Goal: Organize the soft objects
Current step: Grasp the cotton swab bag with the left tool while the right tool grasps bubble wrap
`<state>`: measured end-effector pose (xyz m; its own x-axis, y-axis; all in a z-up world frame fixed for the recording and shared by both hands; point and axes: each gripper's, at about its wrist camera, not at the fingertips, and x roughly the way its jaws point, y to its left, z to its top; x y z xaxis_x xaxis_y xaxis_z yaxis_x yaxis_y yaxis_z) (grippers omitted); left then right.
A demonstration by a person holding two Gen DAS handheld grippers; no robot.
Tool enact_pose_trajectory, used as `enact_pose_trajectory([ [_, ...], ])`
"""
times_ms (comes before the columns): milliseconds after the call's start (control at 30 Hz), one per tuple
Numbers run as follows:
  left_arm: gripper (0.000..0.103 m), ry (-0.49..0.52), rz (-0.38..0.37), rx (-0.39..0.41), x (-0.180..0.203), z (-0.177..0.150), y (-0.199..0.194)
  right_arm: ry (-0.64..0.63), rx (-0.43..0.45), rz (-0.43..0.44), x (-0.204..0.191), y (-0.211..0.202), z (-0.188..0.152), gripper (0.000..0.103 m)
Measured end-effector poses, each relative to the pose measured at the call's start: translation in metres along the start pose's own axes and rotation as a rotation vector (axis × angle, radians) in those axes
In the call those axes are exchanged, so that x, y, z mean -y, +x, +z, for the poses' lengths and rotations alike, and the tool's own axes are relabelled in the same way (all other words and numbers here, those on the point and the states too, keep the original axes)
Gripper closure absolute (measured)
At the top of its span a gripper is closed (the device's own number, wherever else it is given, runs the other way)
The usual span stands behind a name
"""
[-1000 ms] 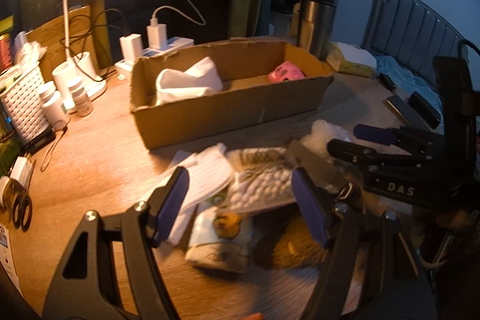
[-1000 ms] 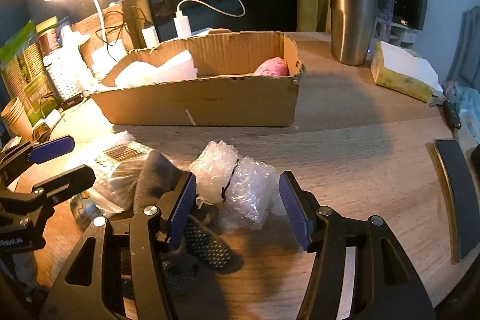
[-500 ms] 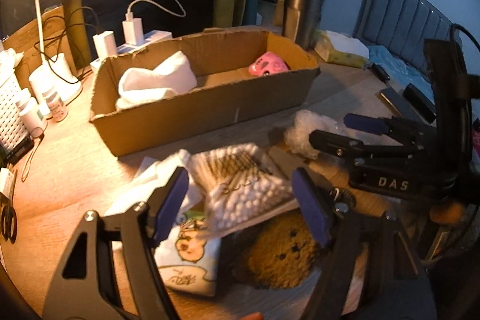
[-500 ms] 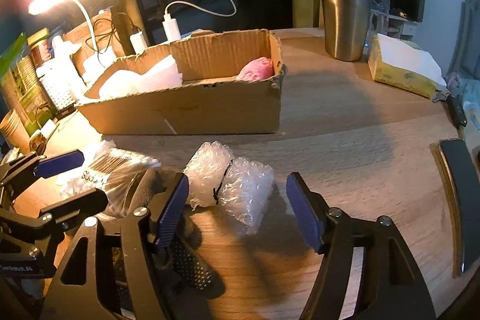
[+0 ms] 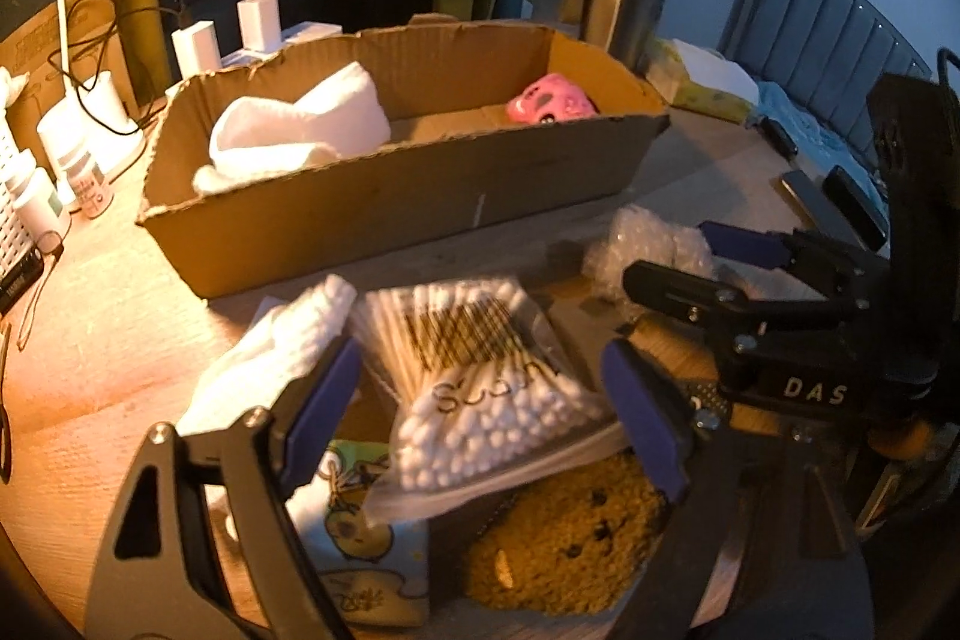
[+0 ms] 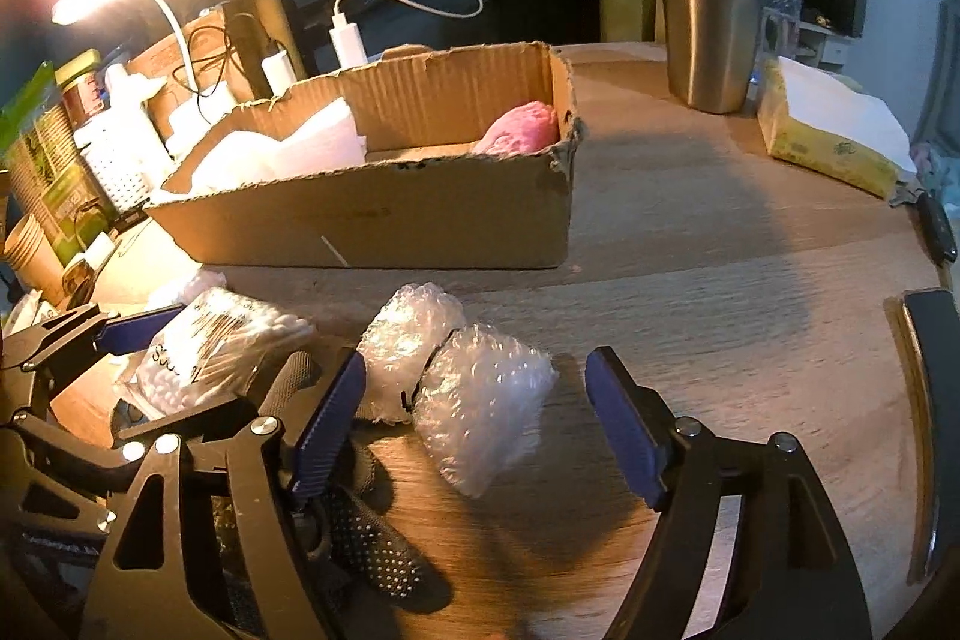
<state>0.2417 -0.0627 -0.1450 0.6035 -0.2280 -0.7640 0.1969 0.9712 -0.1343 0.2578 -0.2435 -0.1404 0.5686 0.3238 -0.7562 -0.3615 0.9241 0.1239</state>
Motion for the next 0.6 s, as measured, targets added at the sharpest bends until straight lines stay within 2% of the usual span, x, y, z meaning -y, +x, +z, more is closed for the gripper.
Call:
enact_pose_trajectory([
  [33, 0.021, 0.0, -0.001, 0.002, 0.0, 0.0, 0.0, -0.002, -0.002, 0.001, 0.0, 0.0, 0.0, 0.031],
  [100, 0.036, -0.003, -0.016, 0.002, -0.002, -0.001, -0.002, -0.003, -0.004, 0.008, 0.0, 0.0, -0.001, 0.038],
  [167, 0.044, -0.002, -0.018, 0.001, -0.002, -0.002, -0.002, -0.001, -0.001, 0.011, 0.001, -0.001, -0.001, 0.04],
  [267, 0.049, 0.007, -0.021, 0.0, -0.003, -0.004, -0.003, -0.011, 0.004, 0.012, -0.001, -0.003, -0.002, 0.043],
  [400, 0.052, -0.012, -0.042, 0.003, -0.006, -0.005, -0.008, -0.023, 0.013, 0.014, -0.003, -0.009, -0.004, 0.044],
  [600, 0.052, -0.013, -0.059, 0.056, -0.005, -0.002, -0.025, -0.021, 0.046, 0.015, -0.003, -0.021, -0.003, 0.044],
])
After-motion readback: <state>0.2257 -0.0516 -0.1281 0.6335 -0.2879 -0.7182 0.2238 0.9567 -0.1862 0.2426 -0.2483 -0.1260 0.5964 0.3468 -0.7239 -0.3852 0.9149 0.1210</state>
